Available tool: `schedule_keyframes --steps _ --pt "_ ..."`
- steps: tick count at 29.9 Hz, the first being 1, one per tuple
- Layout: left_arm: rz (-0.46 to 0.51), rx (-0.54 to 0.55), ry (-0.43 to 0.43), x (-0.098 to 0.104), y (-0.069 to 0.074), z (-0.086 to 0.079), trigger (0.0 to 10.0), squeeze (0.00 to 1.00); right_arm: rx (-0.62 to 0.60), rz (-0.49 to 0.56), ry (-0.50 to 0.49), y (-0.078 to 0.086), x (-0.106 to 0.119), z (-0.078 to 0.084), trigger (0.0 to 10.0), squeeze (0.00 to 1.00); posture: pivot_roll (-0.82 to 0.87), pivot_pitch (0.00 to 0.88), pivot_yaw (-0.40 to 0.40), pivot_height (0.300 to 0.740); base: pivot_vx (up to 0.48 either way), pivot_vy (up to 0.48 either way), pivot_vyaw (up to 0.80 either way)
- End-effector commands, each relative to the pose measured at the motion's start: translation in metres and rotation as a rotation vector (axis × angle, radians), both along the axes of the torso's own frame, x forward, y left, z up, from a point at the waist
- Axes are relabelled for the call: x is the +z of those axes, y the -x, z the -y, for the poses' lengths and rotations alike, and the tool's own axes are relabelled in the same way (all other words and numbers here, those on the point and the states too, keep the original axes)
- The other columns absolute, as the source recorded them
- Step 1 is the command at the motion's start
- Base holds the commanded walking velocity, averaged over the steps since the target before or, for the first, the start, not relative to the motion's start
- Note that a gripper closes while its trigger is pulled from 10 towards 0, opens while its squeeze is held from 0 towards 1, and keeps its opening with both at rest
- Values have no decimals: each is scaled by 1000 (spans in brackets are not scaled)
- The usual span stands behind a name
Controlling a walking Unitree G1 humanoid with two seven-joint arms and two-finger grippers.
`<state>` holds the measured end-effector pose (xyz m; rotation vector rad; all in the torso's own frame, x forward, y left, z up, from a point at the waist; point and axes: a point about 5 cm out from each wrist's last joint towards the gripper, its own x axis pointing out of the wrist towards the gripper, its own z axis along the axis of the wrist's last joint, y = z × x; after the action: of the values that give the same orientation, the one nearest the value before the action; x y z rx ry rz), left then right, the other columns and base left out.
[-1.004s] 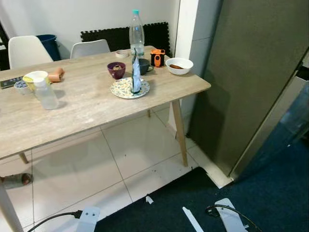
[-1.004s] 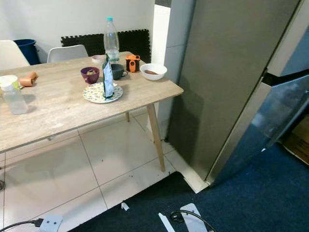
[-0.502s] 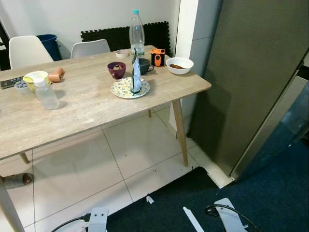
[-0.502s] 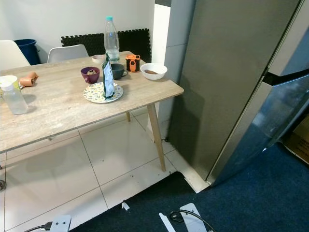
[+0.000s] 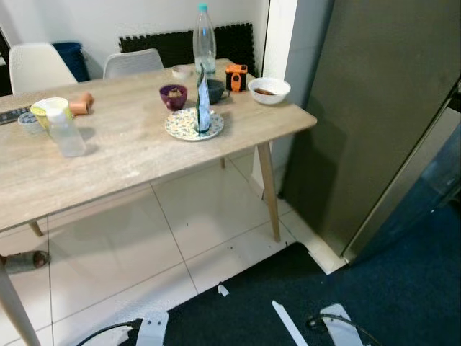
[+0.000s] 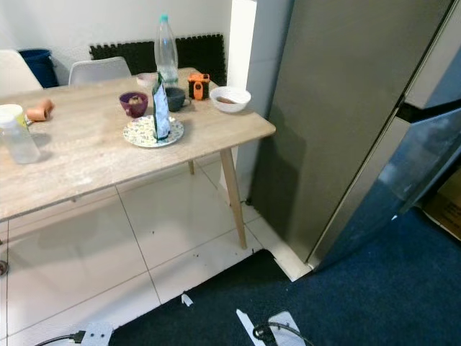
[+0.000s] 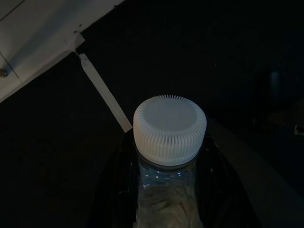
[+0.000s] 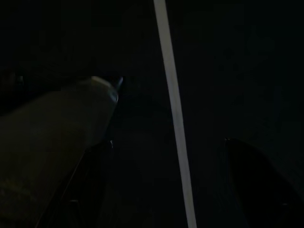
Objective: Restocking fridge
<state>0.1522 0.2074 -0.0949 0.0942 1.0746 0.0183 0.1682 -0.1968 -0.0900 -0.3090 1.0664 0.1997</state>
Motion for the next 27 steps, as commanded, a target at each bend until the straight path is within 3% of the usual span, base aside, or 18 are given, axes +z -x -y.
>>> schedule_keyframes --steps 1,5,9,18,27 --pt "-7 -33 -13 0 3 -4 10000 0 2 -23 -17 8 -4 -4 10000 0 -42 88 -56 740 0 0 0" --pt "-17 -29 3 -3 9 2 10000 0 -54 -24 -40 9 -4 0 10000 0 -43 121 -55 740 0 0 0" --pt "-33 -61 21 -8 16 14 10000 0 61 -45 -28 9 -4 -6 10000 0 -42 169 -58 740 0 0 0" --pt "-48 -108 58 -12 23 34 10000 0 99 -54 -40 8 -5 -13 10000 0 -24 178 -65 740 0 0 0" --pt "-38 -122 53 -10 17 33 10000 0 108 -62 -37 10 -5 -13 10000 0 -25 164 -54 740 0 0 0"
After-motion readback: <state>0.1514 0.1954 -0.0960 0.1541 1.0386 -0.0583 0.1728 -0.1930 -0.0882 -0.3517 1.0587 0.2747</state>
